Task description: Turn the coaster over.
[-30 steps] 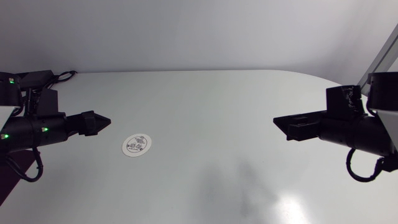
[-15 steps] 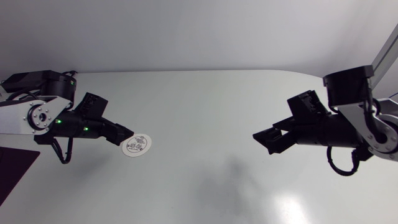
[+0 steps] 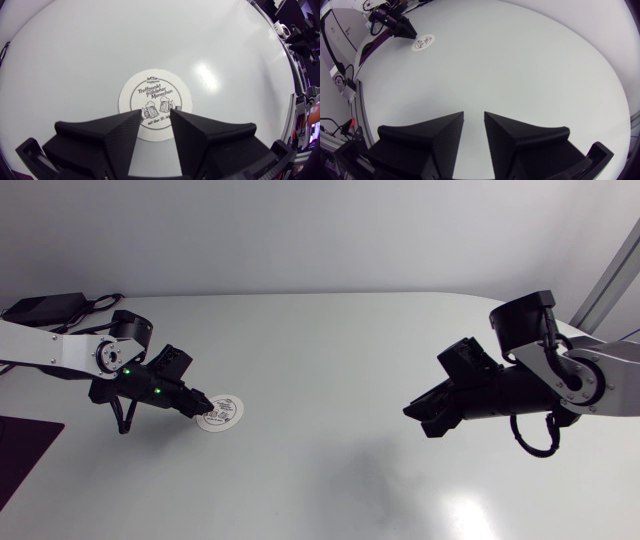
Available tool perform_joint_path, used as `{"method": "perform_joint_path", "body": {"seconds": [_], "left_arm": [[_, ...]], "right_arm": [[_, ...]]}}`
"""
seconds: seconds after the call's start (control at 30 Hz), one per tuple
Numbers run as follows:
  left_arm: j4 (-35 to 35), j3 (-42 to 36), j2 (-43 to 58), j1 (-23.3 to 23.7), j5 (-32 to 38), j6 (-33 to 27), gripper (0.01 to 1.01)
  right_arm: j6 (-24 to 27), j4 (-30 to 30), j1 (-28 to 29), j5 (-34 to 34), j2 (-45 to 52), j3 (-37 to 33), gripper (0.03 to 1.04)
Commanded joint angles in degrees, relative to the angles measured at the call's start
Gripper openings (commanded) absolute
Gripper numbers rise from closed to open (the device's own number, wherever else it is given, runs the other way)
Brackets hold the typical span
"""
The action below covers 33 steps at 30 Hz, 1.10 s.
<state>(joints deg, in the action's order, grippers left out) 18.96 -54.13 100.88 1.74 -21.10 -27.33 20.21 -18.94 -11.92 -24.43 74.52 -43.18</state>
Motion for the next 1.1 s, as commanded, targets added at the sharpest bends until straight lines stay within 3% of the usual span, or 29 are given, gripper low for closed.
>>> {"method": "perform_joint_path", "body": {"seconds": [0.0,0.2,0.57,1.07], "left_arm": [[1.08,-1.59,1.34,1.07,-0.78,-2.81,0.256],[3.54,-2.12,3.62,1.43,-0.78,-5.28,0.157],[4.95,-3.62,9.33,1.43,0.54,-7.74,0.13],[10.48,-12.23,13.03,-14.48,-1.22,-4.48,0.143]], "right_arm": [[1.41,-0.75,0.41,-2.21,2.82,-1.56,0.04],[1.5,-0.75,-1.26,-0.89,5.37,-2.17,0.04],[3.44,-0.66,-4.16,0.08,9.06,-2.88,0.04],[3.17,-0.05,-5.74,-1.59,14.95,-7.97,0.04]]}}
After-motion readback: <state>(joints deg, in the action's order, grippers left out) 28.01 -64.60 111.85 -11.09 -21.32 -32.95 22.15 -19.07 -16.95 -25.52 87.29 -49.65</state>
